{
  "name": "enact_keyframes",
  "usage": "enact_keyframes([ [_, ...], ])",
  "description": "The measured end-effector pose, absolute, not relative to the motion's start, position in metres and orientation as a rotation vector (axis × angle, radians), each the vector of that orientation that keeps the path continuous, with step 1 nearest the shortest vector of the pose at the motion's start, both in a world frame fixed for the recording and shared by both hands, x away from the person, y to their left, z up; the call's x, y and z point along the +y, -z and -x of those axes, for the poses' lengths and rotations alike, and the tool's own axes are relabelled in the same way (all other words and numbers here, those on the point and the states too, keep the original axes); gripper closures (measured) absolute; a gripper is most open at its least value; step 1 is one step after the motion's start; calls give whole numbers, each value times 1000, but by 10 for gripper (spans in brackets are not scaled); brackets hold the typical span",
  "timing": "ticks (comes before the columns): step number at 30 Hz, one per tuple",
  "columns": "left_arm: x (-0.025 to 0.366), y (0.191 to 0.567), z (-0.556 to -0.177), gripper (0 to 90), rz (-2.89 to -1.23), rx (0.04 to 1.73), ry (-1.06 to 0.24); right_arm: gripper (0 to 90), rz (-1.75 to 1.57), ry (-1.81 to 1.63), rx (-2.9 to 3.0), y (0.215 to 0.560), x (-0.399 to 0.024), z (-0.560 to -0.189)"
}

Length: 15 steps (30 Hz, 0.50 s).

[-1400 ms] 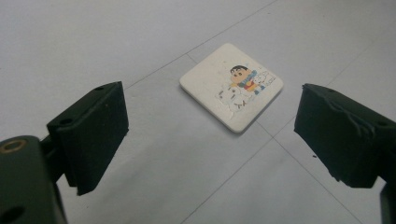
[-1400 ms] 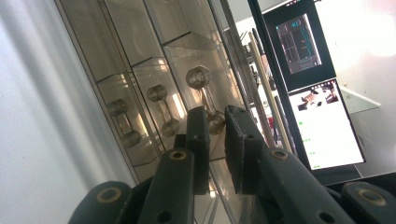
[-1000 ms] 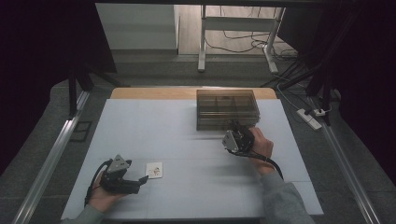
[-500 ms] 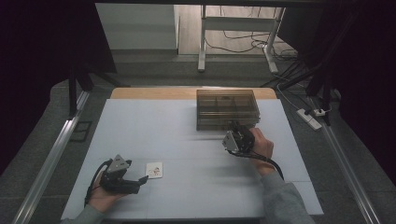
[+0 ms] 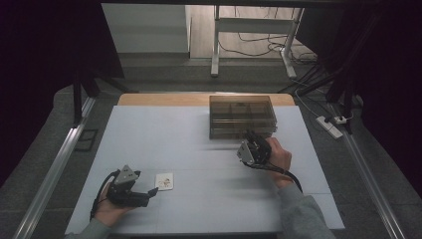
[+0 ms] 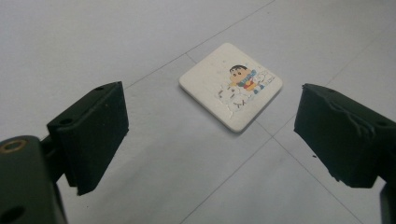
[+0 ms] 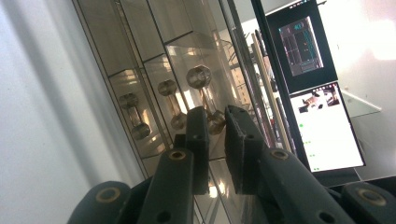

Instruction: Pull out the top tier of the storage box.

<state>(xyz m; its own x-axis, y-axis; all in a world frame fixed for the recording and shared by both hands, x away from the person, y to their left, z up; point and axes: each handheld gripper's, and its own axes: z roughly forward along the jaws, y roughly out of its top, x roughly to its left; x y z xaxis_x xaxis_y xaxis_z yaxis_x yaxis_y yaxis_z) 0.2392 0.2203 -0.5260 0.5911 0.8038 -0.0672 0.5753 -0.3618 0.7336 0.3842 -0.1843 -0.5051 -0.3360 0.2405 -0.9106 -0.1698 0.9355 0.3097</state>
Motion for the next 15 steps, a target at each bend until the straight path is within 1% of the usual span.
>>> enact_keyframes([
  [15,220,526,-239,100,-2078,1089,-392,795,-62,-431,1868,505,-184,-384],
])
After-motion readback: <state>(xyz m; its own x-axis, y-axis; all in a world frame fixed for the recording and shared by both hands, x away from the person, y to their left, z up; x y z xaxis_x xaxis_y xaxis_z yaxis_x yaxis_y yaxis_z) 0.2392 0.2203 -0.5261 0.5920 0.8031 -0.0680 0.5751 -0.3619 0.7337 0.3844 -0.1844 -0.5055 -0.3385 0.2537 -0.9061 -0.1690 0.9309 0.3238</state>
